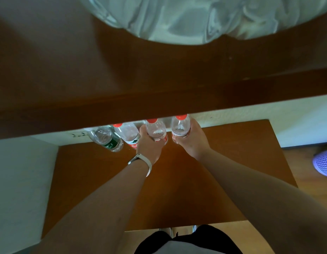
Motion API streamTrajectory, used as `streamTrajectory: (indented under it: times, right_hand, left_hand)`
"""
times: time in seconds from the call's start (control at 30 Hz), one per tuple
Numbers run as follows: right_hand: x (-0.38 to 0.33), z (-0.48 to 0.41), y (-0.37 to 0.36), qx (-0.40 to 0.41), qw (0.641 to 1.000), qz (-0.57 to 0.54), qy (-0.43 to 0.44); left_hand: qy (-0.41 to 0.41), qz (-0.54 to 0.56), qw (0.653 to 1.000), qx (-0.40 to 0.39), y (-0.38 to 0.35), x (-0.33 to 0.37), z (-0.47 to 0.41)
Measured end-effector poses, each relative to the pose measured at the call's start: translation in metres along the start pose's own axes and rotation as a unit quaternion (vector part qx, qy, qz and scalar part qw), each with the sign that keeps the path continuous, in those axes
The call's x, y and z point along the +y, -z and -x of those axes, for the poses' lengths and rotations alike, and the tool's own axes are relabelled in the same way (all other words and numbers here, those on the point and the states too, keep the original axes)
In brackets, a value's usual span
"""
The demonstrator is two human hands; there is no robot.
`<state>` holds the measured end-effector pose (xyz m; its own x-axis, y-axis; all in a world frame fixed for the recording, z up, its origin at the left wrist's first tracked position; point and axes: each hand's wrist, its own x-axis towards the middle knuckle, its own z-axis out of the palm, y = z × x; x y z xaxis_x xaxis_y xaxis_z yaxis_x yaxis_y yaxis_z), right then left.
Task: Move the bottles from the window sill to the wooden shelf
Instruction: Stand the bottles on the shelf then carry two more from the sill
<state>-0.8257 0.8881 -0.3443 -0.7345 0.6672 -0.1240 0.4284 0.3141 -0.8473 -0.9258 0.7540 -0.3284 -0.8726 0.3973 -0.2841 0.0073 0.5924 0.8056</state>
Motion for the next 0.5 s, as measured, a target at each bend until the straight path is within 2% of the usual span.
streamTrajectory:
  times: [0.27,0.4,0.5]
  right_hand:
    - [0.005,0.006,0.012,-0.042,0.998,0.049,0.011]
    - [0.006,0.017,0.030,-0.057,0.989,0.136,0.025]
    - [0.003,0.026,0.042,-0.065,0.972,0.215,0.060]
  left_hand:
    - [0.062,0.032,0.997,-0.022,0.001,0.008,0.024]
    - [-0.003,0.013,0.999,-0.039,0.014,0.005,0.044]
    - [-0.029,-0.065,0.995,-0.072,0.033,0.005,0.057]
